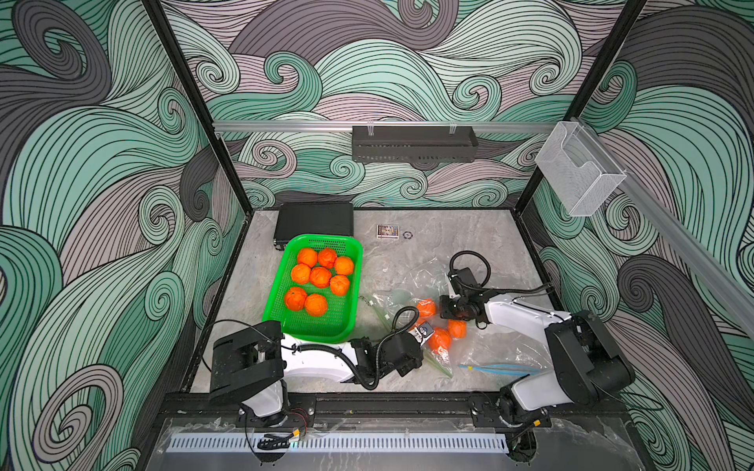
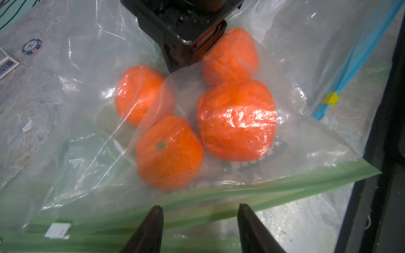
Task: Open the zip-top bag and take out the orange
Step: Open the zipper of the food storage bag at the center of the board.
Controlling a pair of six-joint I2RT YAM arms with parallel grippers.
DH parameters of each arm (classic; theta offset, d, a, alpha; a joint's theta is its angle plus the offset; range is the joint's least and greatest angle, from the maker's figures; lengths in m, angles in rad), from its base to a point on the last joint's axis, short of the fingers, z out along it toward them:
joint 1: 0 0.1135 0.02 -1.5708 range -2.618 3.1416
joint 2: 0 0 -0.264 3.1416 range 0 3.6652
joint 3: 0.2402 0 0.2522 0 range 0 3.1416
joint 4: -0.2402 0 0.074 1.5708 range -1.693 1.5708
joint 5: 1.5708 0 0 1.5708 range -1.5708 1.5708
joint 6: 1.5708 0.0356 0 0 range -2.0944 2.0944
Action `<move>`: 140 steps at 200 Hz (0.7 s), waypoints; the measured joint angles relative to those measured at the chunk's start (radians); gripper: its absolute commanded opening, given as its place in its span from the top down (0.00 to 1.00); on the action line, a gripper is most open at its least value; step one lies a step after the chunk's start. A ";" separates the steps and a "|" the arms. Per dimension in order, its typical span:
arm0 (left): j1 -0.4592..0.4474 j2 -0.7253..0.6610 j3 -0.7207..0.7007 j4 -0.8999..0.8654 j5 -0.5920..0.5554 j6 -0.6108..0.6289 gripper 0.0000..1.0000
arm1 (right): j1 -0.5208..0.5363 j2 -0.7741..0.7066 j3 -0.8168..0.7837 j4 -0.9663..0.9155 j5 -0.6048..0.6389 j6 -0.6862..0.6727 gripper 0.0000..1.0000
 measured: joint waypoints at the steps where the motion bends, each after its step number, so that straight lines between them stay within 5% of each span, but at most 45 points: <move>1: 0.000 0.001 0.000 0.000 0.000 -0.001 0.45 | 0.000 0.000 0.000 0.000 0.000 0.000 0.85; 82: 0.020 0.039 0.041 -0.034 0.016 -0.055 0.75 | -0.003 -0.033 -0.016 0.039 -0.017 0.013 0.85; 140: 0.036 0.027 0.060 -0.042 0.042 -0.113 0.73 | -0.003 -0.051 -0.032 0.050 -0.018 0.020 0.84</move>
